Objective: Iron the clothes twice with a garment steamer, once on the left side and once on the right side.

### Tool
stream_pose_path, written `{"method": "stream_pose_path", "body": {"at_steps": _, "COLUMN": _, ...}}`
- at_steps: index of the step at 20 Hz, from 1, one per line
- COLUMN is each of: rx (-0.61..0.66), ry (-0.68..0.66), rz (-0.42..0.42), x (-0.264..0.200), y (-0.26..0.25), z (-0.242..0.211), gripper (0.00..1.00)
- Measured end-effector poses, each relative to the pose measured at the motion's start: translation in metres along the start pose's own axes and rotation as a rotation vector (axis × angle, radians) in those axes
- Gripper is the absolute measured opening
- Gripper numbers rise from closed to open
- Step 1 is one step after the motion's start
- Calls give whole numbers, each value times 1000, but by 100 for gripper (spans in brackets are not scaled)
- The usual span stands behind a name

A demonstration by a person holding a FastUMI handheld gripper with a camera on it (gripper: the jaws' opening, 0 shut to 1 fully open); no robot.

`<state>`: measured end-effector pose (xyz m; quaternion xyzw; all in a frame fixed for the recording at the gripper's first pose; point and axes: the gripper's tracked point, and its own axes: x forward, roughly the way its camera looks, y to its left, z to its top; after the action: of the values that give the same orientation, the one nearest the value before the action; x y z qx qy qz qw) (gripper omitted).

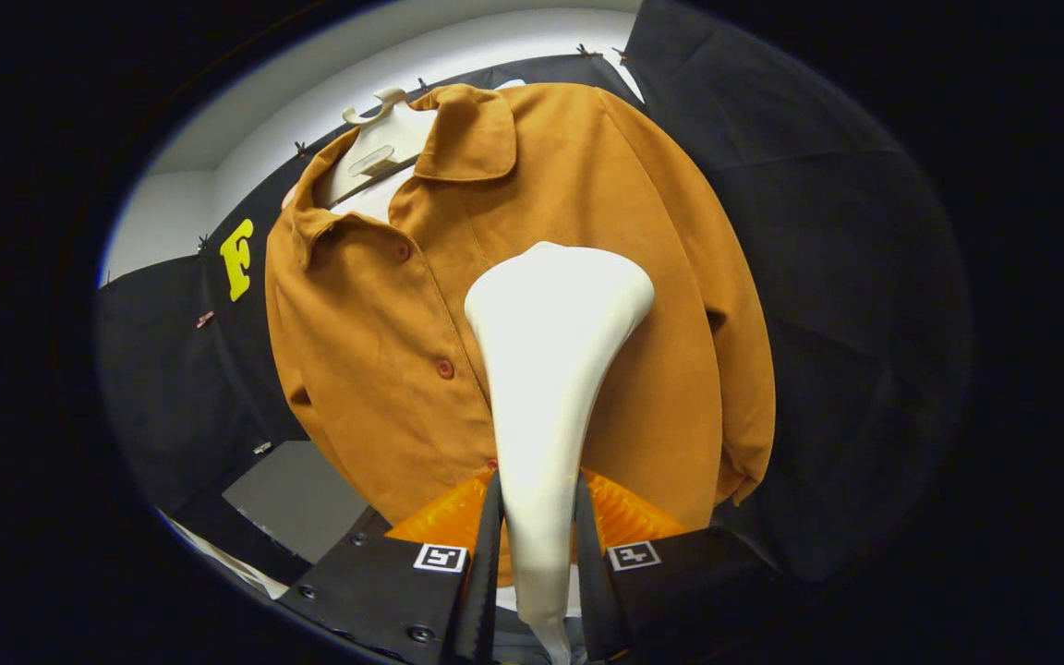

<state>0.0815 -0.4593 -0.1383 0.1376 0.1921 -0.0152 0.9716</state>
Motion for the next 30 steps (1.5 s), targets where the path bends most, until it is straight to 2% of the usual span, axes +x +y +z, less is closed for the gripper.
{"method": "stream_pose_path", "body": {"at_steps": 19, "rx": 79, "ry": 226, "rz": -104, "x": -3, "y": -44, "z": -111, "gripper": 41}}
{"method": "stream_pose_path", "body": {"at_steps": 26, "rx": 137, "ry": 264, "rz": -151, "x": -6, "y": -55, "z": -136, "gripper": 41}}
{"method": "stream_pose_path", "body": {"at_steps": 30, "rx": 151, "ry": 262, "rz": -203, "x": -24, "y": -52, "z": -140, "gripper": 41}}
